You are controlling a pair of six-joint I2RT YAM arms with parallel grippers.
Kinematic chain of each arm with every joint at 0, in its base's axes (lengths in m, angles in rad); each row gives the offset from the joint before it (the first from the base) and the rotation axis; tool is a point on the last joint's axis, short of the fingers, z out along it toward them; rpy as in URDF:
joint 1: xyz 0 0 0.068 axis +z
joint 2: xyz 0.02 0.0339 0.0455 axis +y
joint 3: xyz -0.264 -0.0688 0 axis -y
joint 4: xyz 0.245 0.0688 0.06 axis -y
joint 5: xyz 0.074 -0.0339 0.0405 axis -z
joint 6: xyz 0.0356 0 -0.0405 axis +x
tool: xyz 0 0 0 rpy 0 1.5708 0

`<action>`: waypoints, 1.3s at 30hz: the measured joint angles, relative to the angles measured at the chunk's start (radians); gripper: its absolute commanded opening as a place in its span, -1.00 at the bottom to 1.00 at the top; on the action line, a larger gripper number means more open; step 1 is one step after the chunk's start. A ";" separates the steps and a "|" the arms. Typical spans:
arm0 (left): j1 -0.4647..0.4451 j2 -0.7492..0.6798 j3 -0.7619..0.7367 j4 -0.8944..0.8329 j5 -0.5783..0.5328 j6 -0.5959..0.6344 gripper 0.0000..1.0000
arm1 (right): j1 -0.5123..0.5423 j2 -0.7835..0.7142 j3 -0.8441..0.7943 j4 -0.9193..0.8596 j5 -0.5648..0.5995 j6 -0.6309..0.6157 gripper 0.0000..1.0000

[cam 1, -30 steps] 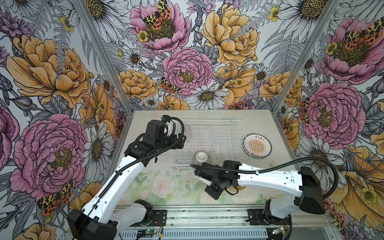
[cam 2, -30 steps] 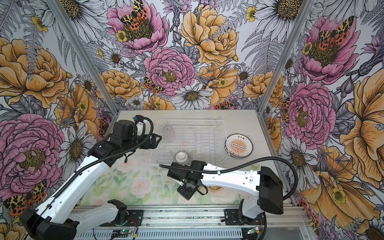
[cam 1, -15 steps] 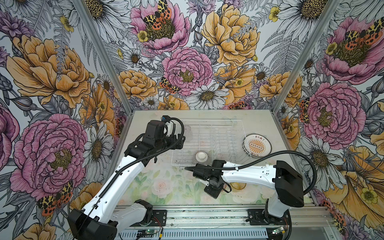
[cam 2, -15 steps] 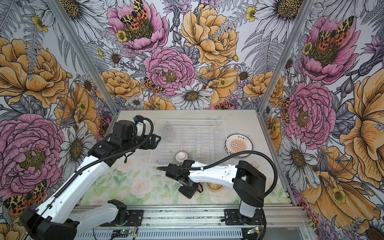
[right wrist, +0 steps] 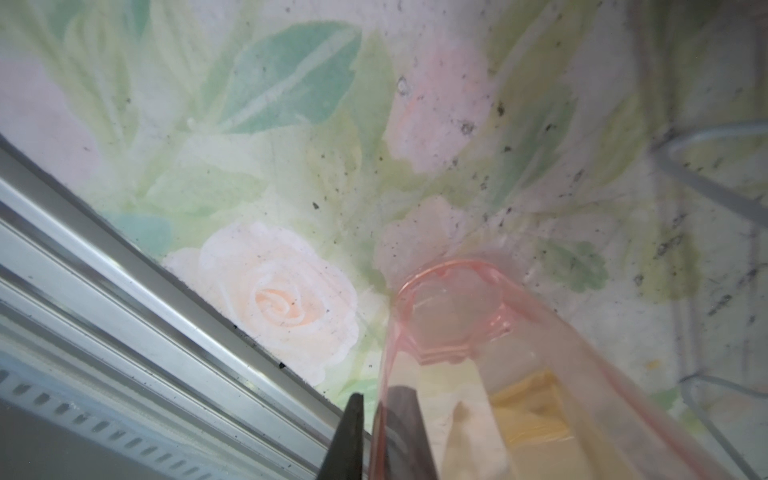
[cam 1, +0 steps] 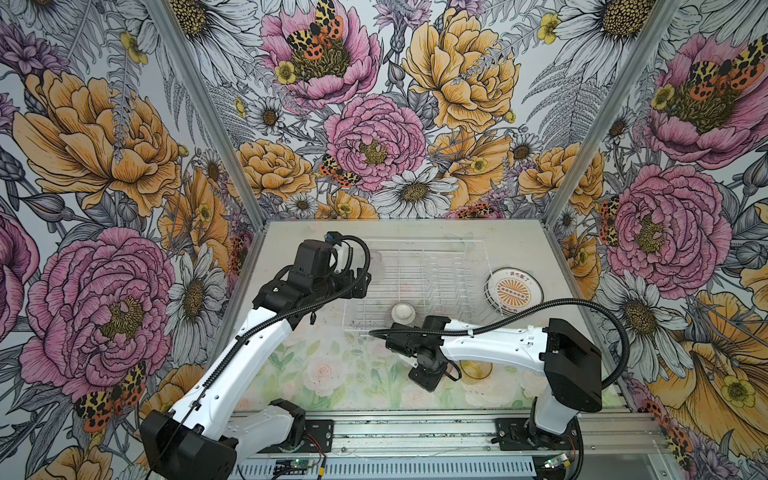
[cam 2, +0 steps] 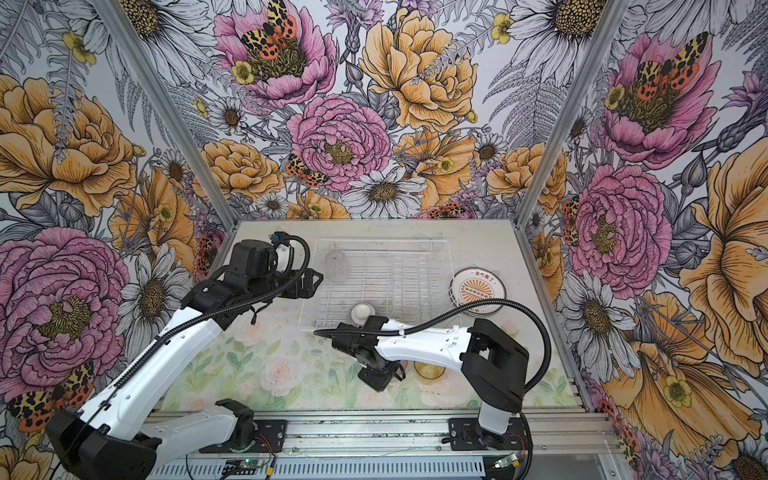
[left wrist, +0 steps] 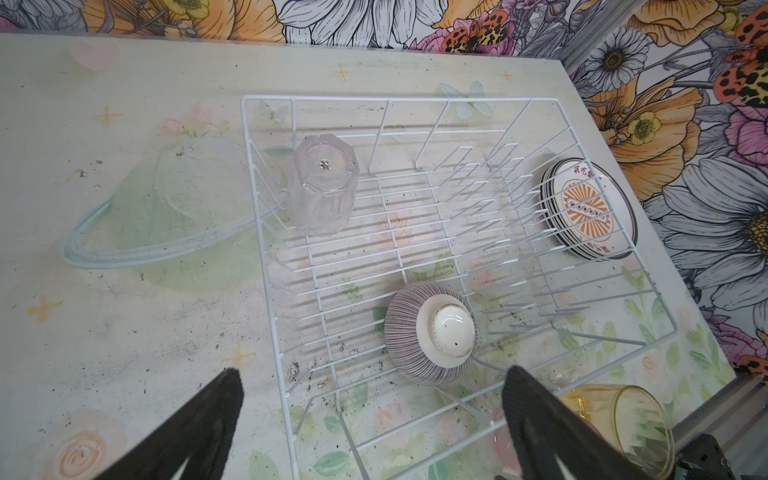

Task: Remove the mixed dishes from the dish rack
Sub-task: 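Lower the pink glass beside the yellow glass with the right gripper and release, then close the left gripper on the clear faceted glass while the right gripper rises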

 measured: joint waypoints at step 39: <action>-0.023 0.791 0.531 -0.088 -0.249 0.150 0.98 | -0.236 -0.635 0.108 0.080 0.197 0.039 0.31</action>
